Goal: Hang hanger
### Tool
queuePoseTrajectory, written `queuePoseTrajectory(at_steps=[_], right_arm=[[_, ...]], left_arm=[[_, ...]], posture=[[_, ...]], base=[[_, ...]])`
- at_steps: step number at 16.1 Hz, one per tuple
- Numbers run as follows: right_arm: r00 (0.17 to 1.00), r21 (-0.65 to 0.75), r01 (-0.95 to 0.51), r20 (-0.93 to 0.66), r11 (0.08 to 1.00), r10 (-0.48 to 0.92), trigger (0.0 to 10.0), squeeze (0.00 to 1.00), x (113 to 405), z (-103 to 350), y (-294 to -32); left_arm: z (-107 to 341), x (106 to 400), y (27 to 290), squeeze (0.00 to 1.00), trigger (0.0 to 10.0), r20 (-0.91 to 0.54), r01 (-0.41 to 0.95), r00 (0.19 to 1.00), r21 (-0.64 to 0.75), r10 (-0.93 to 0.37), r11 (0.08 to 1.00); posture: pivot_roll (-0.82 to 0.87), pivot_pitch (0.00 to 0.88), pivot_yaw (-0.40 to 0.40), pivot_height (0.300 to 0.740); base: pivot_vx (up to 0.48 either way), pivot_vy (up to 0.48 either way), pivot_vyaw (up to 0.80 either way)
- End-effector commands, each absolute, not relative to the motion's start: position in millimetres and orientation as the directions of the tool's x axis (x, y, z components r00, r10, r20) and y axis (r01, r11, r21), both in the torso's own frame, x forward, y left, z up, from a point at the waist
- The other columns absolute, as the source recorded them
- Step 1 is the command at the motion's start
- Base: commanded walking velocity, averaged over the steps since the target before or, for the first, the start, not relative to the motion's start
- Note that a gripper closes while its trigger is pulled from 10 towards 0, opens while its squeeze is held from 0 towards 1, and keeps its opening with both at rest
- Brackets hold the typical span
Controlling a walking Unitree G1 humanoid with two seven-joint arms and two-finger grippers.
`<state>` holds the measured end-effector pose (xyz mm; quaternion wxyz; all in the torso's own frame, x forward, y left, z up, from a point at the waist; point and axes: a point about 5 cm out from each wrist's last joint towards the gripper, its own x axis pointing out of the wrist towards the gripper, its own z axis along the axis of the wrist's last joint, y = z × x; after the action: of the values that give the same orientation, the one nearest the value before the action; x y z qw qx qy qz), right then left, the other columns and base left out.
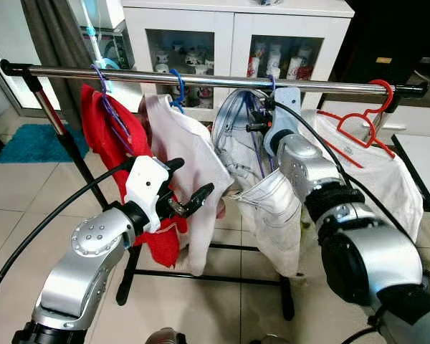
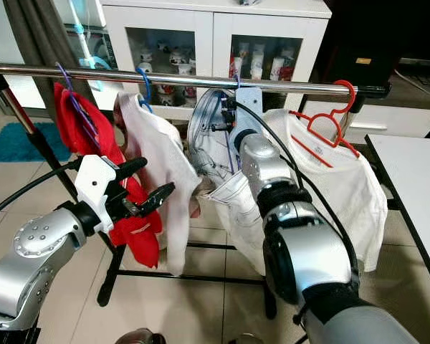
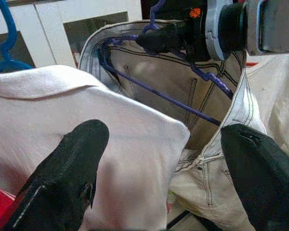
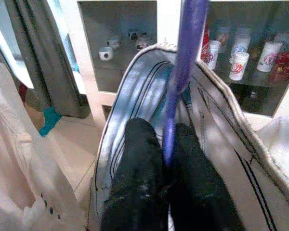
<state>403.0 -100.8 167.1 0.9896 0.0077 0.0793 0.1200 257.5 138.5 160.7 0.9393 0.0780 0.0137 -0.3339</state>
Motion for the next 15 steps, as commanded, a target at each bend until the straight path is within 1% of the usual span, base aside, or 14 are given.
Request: queuePoseTrajectory(at_steps=[1, 5, 6, 7, 9, 11, 12, 14, 15], right_arm=[[0.954, 0.004, -0.278, -0.116, 0.961, 0.276, 10.0, 1.00, 401, 174, -100], [0.945, 0.065, -0.327, 0.018, 0.943, 0.327, 10.0, 1.00, 381, 198, -110], [0.928, 0.078, -0.369, 0.074, 0.926, 0.364, 10.0, 1.00, 364, 208, -113], [0.923, 0.079, -0.382, 0.088, 0.921, 0.375, 10.0, 1.00, 357, 210, -113], [0.880, 0.122, -0.469, 0.146, 0.875, 0.451, 10.0, 1.00, 320, 215, -118], [0.872, 0.146, -0.485, 0.158, 0.862, 0.464, 10.0, 1.00, 301, 214, -122], [0.864, 0.154, -0.501, 0.146, 0.852, 0.482, 10.0, 1.00, 281, 204, -123], [0.851, 0.136, -0.524, 0.121, 0.841, 0.511, 10.0, 1.00, 269, 194, -117], [0.850, 0.150, -0.527, 0.095, 0.837, 0.518, 10.0, 1.00, 261, 188, -112]], left_arm=[[163, 257, 138, 0.00, 10.0, -0.064, 0.628, 0.777, 0.151, -0.627, 0.763], [158, 256, 144, 0.00, 10.0, -0.075, 0.585, 0.810, 0.152, -0.581, 0.796], [158, 256, 147, 0.00, 10.0, -0.070, 0.564, 0.825, 0.156, -0.560, 0.811], [159, 256, 148, 0.00, 10.0, -0.067, 0.557, 0.830, 0.157, -0.554, 0.815], [160, 256, 152, 0.00, 10.0, -0.055, 0.520, 0.854, 0.146, -0.518, 0.841], [159, 255, 154, 0.00, 10.0, -0.055, 0.503, 0.864, 0.134, -0.501, 0.854], [158, 257, 156, 0.00, 10.0, -0.052, 0.482, 0.876, 0.141, -0.480, 0.865], [159, 259, 158, 0.00, 10.0, -0.043, 0.463, 0.886, 0.153, -0.463, 0.873], [159, 259, 158, 0.00, 10.0, -0.040, 0.458, 0.888, 0.152, -0.457, 0.876]], posture=[[0.02, 0.035, 0.009, 0.740], [0.01, 0.038, 0.014, 0.740], [0.01, 0.047, 0.025, 0.740], [0.01, 0.048, 0.026, 0.740], [0.02, 0.051, 0.032, 0.740], [0.01, 0.052, 0.045, 0.740], [0.00, 0.053, 0.057, 0.740], [0.00, 0.054, 0.057, 0.740], [0.00, 0.055, 0.055, 0.740]], base=[[0.000, 0.000, 0.00], [0.000, 0.000, 0.00], [0.000, 0.000, 0.00], [0.000, 0.000, 0.00], [0.000, 0.000, 0.00], [0.000, 0.000, 0.00], [0.000, 0.000, 0.00], [0.000, 0.000, 0.00], [0.000, 0.000, 0.00]])
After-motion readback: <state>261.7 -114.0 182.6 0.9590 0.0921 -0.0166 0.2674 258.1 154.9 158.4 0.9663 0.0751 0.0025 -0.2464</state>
